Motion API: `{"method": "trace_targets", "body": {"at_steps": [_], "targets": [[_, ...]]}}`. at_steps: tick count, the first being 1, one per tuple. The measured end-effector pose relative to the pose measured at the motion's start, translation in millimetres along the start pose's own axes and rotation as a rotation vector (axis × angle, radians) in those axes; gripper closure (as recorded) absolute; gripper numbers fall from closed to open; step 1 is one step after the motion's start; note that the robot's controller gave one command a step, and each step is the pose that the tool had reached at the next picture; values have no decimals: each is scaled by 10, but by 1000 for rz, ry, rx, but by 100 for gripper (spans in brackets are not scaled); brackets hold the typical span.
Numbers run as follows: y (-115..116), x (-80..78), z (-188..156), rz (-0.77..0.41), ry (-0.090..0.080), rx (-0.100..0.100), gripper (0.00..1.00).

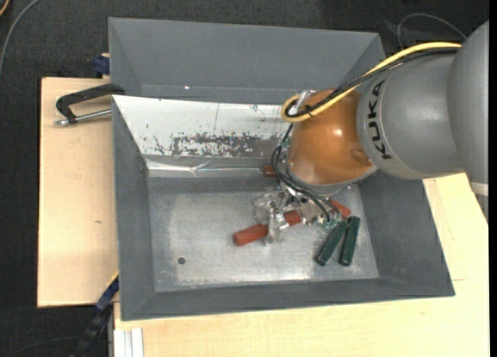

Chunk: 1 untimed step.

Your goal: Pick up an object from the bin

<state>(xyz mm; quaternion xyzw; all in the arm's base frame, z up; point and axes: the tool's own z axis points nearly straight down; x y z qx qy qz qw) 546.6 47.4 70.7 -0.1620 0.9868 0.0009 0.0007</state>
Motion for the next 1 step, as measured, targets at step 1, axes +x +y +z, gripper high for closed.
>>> {"method": "trace_targets", "body": {"at_steps": [1], "targets": [[248,-111,-1819,-229,-13,5,100]]}}
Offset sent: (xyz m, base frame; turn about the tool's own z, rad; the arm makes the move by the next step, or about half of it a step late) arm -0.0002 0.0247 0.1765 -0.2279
